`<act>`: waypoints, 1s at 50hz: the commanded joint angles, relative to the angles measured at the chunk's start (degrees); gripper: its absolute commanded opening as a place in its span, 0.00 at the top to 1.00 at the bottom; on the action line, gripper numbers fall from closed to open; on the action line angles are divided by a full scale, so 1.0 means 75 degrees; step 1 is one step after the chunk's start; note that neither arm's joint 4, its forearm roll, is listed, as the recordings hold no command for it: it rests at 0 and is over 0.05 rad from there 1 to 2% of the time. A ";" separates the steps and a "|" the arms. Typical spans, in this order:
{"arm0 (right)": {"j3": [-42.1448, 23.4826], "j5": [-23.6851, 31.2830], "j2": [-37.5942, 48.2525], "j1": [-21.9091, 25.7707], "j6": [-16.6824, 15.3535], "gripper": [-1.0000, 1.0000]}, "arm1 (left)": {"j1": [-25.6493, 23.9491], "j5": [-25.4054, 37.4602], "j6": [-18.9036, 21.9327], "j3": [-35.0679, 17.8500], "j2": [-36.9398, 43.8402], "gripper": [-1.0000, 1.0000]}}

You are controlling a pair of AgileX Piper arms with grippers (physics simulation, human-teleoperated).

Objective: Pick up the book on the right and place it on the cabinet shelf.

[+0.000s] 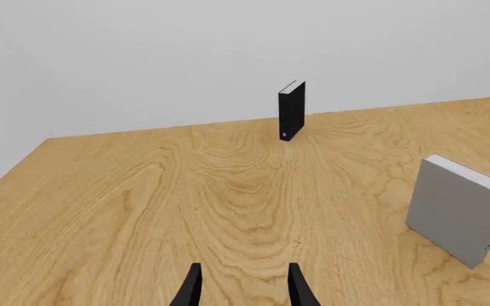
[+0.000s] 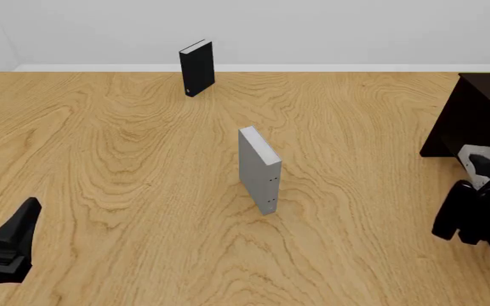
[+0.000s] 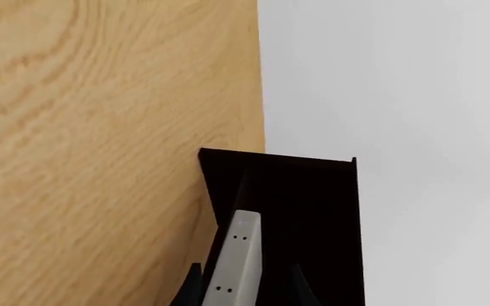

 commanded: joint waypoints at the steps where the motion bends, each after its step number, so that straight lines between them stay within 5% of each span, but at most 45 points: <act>1: -0.0092 0.0602 -0.0602 0.0295 -0.0289 0.00 | 0.0020 0.0006 -0.0073 -0.0002 -0.0047 0.00; 24: -0.0211 0.1500 -0.1596 0.0627 -0.0208 0.00 | 0.0010 -0.0015 -0.0068 -0.0001 -0.0035 0.00; 50: -0.0687 0.3969 -0.3858 0.1006 0.0131 0.00 | 0.0019 0.0077 -0.0056 -0.0002 -0.0115 0.00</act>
